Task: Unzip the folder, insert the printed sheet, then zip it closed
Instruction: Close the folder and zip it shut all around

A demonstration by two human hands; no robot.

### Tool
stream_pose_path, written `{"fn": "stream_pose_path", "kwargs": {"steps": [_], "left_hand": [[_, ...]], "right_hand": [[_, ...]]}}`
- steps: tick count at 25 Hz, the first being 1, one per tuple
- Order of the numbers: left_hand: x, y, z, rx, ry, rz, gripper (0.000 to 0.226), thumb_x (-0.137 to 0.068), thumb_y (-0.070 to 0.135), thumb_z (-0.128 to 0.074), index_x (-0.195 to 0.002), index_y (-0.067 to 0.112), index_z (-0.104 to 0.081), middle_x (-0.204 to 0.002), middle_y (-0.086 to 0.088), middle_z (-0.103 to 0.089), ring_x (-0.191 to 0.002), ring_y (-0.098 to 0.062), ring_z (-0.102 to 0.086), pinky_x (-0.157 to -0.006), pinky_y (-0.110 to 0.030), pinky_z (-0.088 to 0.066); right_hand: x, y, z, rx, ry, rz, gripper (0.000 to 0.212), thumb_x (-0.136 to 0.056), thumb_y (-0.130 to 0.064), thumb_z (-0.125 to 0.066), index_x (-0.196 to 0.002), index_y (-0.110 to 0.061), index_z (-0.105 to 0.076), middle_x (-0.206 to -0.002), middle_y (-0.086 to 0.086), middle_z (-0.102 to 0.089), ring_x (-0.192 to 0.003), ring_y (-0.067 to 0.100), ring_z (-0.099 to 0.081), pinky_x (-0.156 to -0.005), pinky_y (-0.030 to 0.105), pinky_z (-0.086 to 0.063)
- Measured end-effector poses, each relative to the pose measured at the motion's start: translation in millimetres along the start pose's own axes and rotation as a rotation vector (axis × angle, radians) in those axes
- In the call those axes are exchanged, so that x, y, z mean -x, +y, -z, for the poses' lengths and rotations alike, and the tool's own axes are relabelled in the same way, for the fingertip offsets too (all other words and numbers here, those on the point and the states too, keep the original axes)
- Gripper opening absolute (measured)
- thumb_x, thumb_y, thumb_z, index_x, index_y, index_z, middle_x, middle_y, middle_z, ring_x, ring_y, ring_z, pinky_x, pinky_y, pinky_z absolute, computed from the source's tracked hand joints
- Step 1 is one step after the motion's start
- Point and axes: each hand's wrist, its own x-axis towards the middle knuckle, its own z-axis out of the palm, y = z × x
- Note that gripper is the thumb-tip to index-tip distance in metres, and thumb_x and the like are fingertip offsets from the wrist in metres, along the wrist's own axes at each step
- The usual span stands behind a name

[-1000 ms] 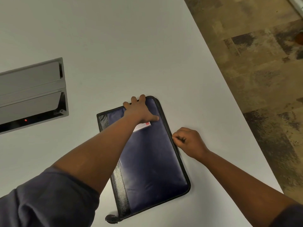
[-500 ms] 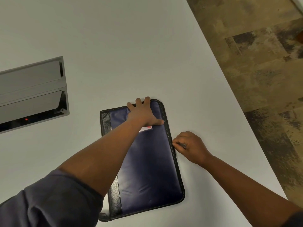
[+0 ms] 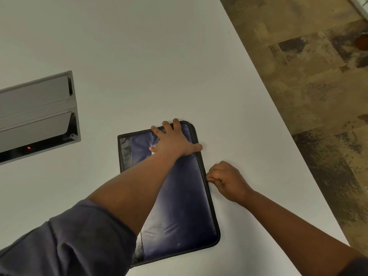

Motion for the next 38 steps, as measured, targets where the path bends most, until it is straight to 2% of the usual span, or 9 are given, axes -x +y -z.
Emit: {"fn": "stream_pose_path", "kwargs": {"steps": [11,15,19,24,28,32,33,35,38], "left_hand": [[-7,-7,7,-0.002,0.010,-0.025,0.142,-0.035,0.092,-0.050,-0.152,0.030,0.000,-0.159,-0.008,-0.010,-0.147,-0.052,0.008,-0.108,-0.075,-0.024],[-8,-11,13,-0.012,0.032,-0.074,0.128,-0.047,0.090,-0.042,-0.153,0.025,-0.010,-0.156,-0.015,-0.022,-0.147,-0.052,-0.003,-0.117,-0.066,-0.009],[-8,-14,18,0.052,0.009,-0.083,0.114,-0.060,0.082,-0.050,-0.152,0.026,-0.014,-0.156,-0.015,-0.023,-0.147,-0.052,-0.001,-0.118,-0.064,-0.012],[-7,-15,22,0.013,0.035,-0.143,0.099,-0.073,0.072,-0.054,-0.151,0.021,-0.020,-0.152,-0.016,-0.032,-0.145,-0.045,-0.019,-0.120,-0.060,-0.004],[-7,-16,25,0.053,0.016,-0.135,0.087,-0.077,0.066,-0.055,-0.147,0.023,-0.026,-0.148,-0.013,-0.036,-0.142,-0.044,-0.020,-0.117,-0.057,-0.014],[-12,-11,35,-0.083,0.092,-0.083,0.060,-0.082,0.063,-0.044,-0.132,0.030,-0.044,-0.135,-0.003,-0.048,-0.132,-0.040,-0.036,-0.106,-0.070,-0.019],[-16,-9,38,-0.094,0.135,-0.109,0.052,-0.086,0.060,-0.043,-0.127,0.028,-0.050,-0.130,-0.003,-0.053,-0.130,-0.038,-0.040,-0.107,-0.068,-0.019],[-25,-4,43,0.025,0.159,-0.189,0.043,-0.091,0.054,-0.049,-0.119,0.024,-0.063,-0.120,-0.004,-0.062,-0.121,-0.035,-0.050,-0.106,-0.051,-0.036],[-35,3,50,0.245,0.054,-0.219,0.029,-0.087,0.042,-0.064,-0.104,0.022,-0.075,-0.105,-0.002,-0.072,-0.106,-0.027,-0.062,-0.094,-0.043,-0.051]], "right_hand": [[-17,-2,0,-0.005,0.180,-0.107,0.011,-0.092,-0.010,-0.064,-0.090,-0.014,-0.074,-0.087,-0.001,-0.068,-0.081,0.018,-0.059,-0.074,0.034,-0.051],[-52,0,9,0.006,0.261,-0.139,0.010,-0.092,-0.010,-0.065,-0.085,-0.013,-0.072,-0.085,0.001,-0.067,-0.078,0.022,-0.058,-0.074,0.035,-0.049],[-95,2,19,0.026,0.281,-0.174,0.012,-0.093,-0.012,-0.062,-0.084,-0.012,-0.070,-0.084,0.003,-0.064,-0.079,0.025,-0.056,-0.073,0.035,-0.046],[-145,2,31,0.038,0.236,-0.178,0.015,-0.091,-0.004,-0.056,-0.086,-0.008,-0.070,-0.087,0.007,-0.064,-0.082,0.025,-0.058,-0.071,0.036,-0.049],[-172,1,34,0.049,0.141,-0.224,0.020,-0.088,-0.003,-0.052,-0.082,-0.012,-0.069,-0.079,0.004,-0.066,-0.075,0.024,-0.059,-0.068,0.037,-0.051],[-188,1,41,-0.249,0.081,-0.427,0.021,-0.089,-0.003,-0.060,-0.084,-0.020,-0.073,-0.080,-0.006,-0.071,-0.075,0.011,-0.065,-0.068,0.021,-0.051],[-190,1,43,-0.336,0.074,-0.483,0.019,-0.088,-0.005,-0.063,-0.084,-0.021,-0.072,-0.080,-0.007,-0.071,-0.074,0.009,-0.066,-0.066,0.018,-0.051],[-192,0,46,-0.500,0.058,-0.583,0.018,-0.087,-0.006,-0.067,-0.082,-0.022,-0.072,-0.081,-0.003,-0.072,-0.074,0.010,-0.067,-0.062,0.020,-0.052],[-194,-2,48,-0.673,0.047,-0.712,0.017,-0.087,-0.004,-0.064,-0.082,-0.018,-0.073,-0.082,0.004,-0.073,-0.069,0.011,-0.067,-0.058,0.021,-0.054]]}}
